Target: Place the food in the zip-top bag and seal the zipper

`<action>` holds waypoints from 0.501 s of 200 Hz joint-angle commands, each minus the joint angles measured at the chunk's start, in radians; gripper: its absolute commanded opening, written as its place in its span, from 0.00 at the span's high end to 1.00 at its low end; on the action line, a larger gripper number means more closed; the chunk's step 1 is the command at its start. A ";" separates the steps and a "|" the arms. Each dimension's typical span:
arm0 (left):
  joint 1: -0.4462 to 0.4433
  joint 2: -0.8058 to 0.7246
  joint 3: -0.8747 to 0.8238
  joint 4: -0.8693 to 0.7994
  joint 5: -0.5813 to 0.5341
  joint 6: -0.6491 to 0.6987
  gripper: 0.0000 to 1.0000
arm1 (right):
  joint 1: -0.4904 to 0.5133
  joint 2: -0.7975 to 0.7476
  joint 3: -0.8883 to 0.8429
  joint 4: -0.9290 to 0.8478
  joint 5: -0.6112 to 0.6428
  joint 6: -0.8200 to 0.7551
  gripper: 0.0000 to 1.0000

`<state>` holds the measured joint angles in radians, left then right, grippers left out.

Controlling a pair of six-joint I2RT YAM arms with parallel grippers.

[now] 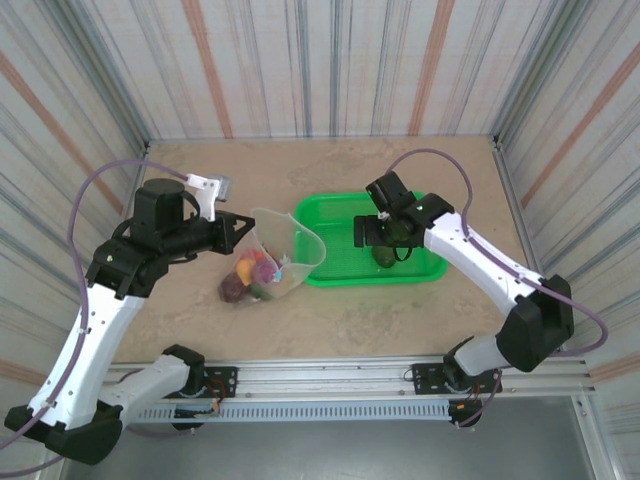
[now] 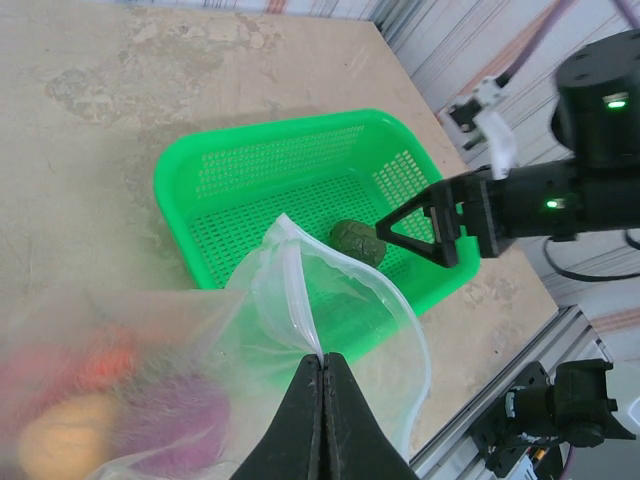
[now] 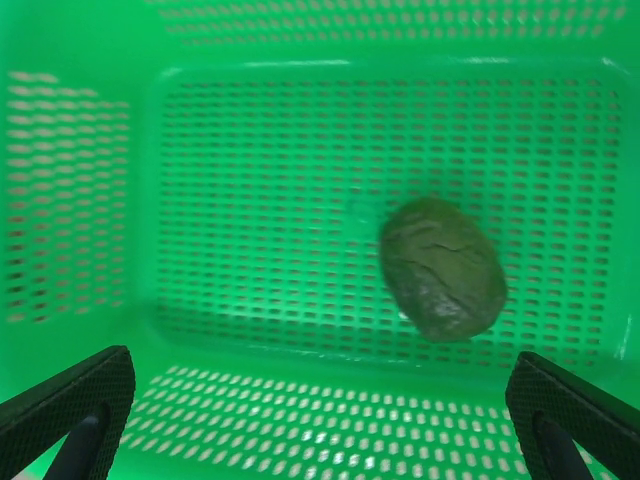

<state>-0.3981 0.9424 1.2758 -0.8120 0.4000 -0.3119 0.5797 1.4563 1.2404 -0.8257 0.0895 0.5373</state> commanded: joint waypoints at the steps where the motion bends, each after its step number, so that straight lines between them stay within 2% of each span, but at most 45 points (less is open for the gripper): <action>1: 0.005 -0.024 0.004 0.007 0.011 0.013 1.00 | -0.051 0.070 -0.037 0.030 -0.008 -0.002 0.01; 64: 0.005 -0.025 -0.006 0.010 0.015 0.011 1.00 | -0.103 0.289 -0.014 0.107 -0.015 -0.043 0.00; 100: 0.005 -0.029 -0.005 0.007 0.010 0.013 1.00 | -0.109 0.367 -0.018 0.122 0.047 -0.054 0.10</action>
<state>-0.3981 0.9405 1.2755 -0.8124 0.4004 -0.3119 0.4816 1.7901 1.2072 -0.7158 0.0925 0.5091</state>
